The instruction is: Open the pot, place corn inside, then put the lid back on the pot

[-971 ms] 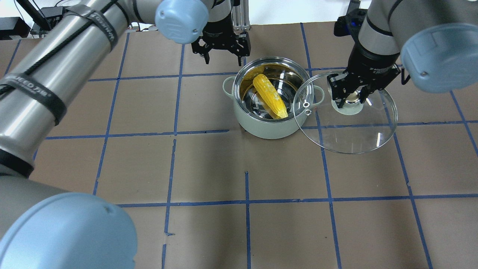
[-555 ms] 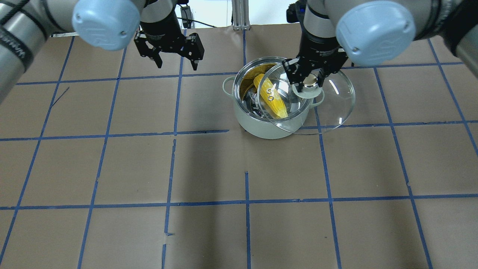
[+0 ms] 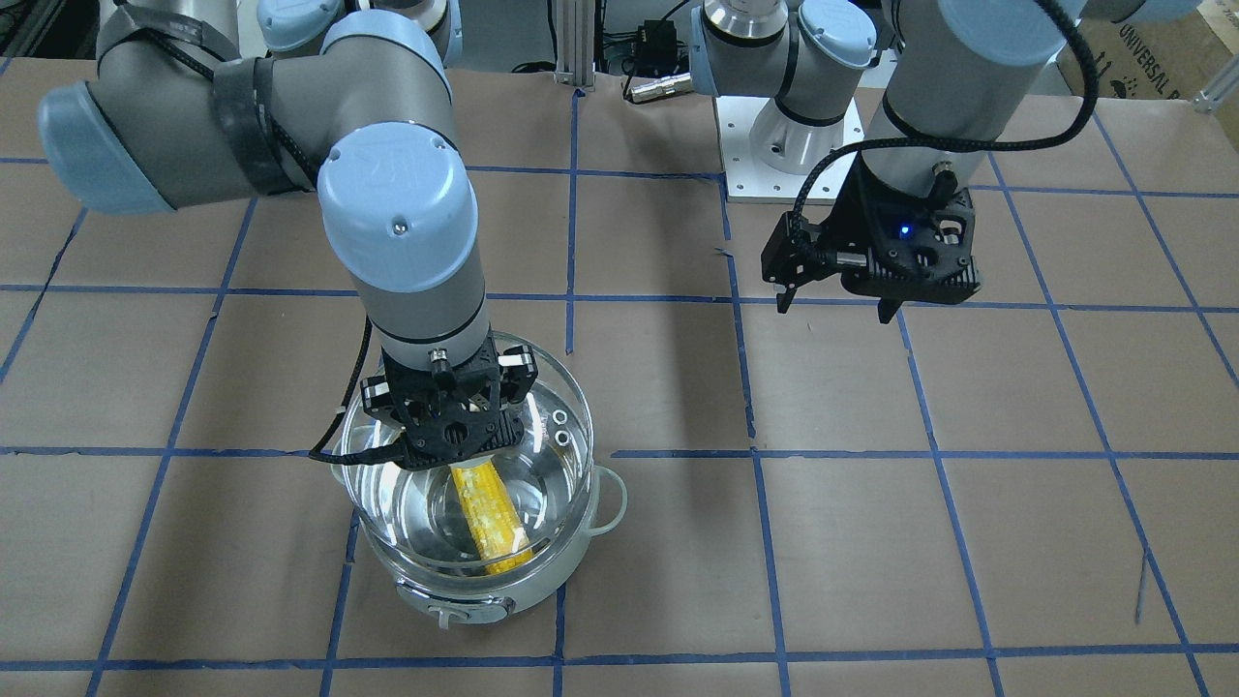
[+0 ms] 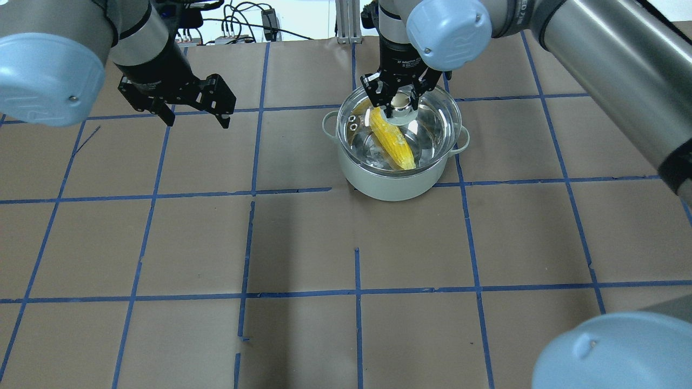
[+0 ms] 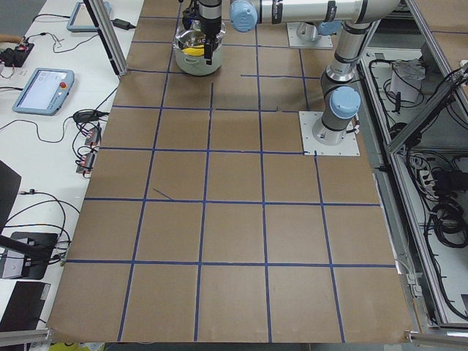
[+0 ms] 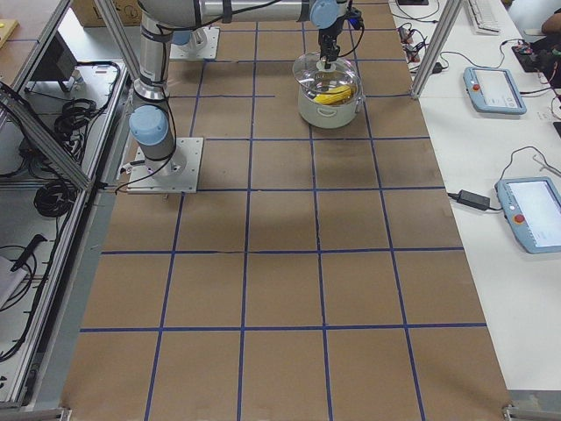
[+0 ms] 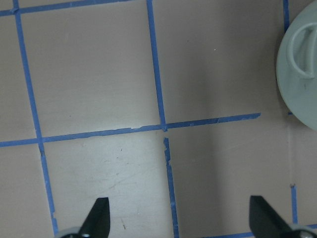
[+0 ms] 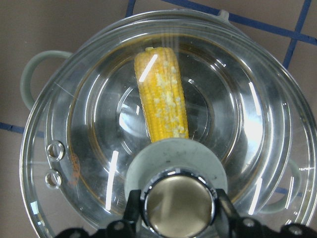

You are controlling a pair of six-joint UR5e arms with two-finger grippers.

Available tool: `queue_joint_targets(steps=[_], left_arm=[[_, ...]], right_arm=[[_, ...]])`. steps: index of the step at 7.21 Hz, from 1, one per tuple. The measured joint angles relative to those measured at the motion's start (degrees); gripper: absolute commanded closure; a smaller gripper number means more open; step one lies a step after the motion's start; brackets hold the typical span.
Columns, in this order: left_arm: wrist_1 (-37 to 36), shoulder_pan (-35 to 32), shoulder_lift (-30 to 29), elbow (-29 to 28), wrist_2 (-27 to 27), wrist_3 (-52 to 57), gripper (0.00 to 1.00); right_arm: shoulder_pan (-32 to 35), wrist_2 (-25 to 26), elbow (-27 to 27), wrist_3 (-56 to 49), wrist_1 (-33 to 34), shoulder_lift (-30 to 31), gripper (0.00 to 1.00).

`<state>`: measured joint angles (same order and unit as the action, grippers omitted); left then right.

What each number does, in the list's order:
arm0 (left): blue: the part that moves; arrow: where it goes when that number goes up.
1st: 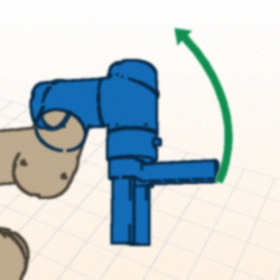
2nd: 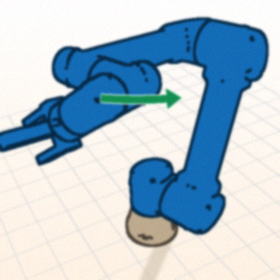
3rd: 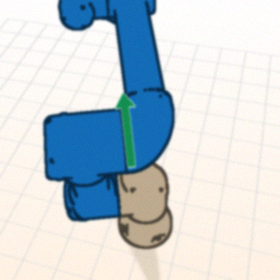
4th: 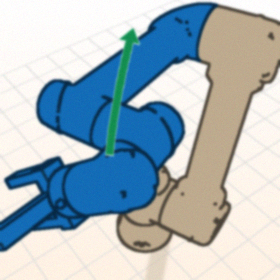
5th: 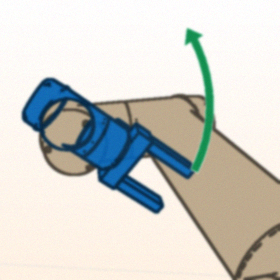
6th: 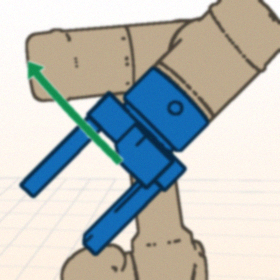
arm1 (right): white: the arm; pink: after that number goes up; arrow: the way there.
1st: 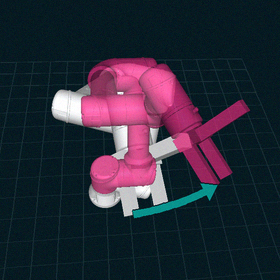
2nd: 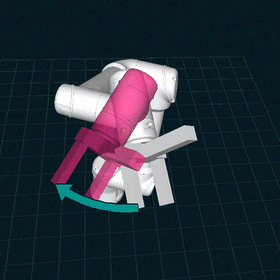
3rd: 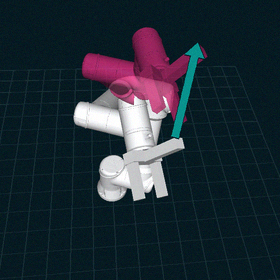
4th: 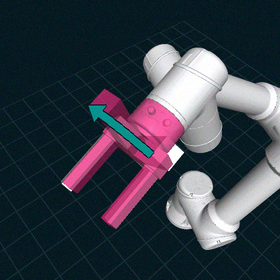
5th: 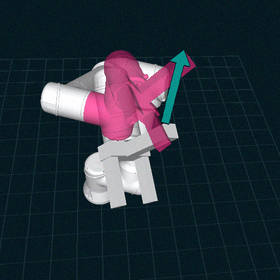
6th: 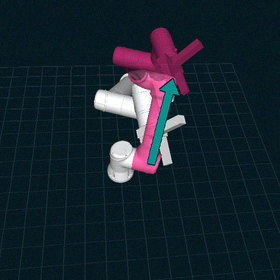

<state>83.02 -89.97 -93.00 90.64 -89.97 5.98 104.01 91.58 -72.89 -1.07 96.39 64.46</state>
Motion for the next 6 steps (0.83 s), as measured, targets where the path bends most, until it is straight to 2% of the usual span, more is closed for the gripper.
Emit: queue_joint_targets(steps=[2,4,6], left_arm=[[1.10,0.43,2.14,-0.64,-0.68,0.43,0.00],[2.52,0.52,2.00,-2.56,-1.01,-0.21,0.00],[5.91,0.63,0.85,-3.98,-3.73,-1.53,0.00]], right_arm=[[0.04,0.00,0.26,-0.20,1.71,-1.71,0.63],[0.04,0.01,0.31,-0.34,2.10,-2.52,0.63],[0.05,0.00,0.36,-0.41,2.31,-2.77,0.63]])
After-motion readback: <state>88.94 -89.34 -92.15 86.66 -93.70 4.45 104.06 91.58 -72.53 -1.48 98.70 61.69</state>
